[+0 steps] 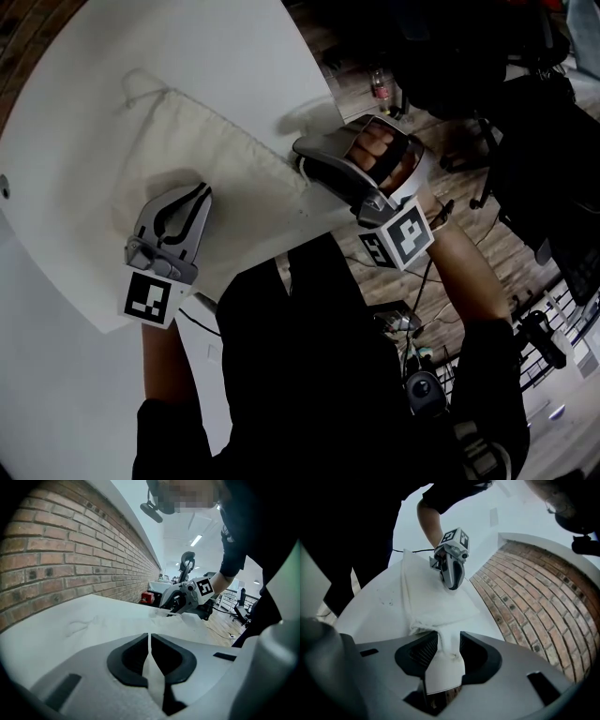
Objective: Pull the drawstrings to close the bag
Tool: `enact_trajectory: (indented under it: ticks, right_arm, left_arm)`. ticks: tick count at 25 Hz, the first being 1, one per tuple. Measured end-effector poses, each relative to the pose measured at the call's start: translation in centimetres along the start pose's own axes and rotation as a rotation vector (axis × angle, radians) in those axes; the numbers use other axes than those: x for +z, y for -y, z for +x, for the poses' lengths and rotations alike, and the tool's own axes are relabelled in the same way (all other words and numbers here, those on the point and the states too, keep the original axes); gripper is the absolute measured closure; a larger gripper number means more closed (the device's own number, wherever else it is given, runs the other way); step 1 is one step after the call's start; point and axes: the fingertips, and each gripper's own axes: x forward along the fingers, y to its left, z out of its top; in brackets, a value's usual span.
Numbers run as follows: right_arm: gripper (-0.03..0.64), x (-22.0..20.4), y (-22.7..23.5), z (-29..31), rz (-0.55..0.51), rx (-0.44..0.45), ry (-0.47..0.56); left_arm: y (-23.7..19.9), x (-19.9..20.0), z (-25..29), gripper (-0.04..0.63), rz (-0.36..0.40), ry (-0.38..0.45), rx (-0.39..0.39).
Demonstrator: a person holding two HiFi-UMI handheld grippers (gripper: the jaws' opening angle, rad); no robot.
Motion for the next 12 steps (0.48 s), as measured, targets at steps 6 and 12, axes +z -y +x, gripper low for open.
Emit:
enact_trajectory:
  ticks: [6, 12]
  right_arm:
    - [0.48, -0.5, 1.7, 1.4, 0.032, -0.022, -0.025]
    - [0.492, -1.5, 4.3, 1.9, 0.165, -0.118, -0.048]
  left_arm:
    - [0.3, -0.2, 0.1, 0.581, 0.011, -0.003, -0.011]
    - [0.3, 0.0, 0.0, 0.581, 0.034, 0.01, -0.017]
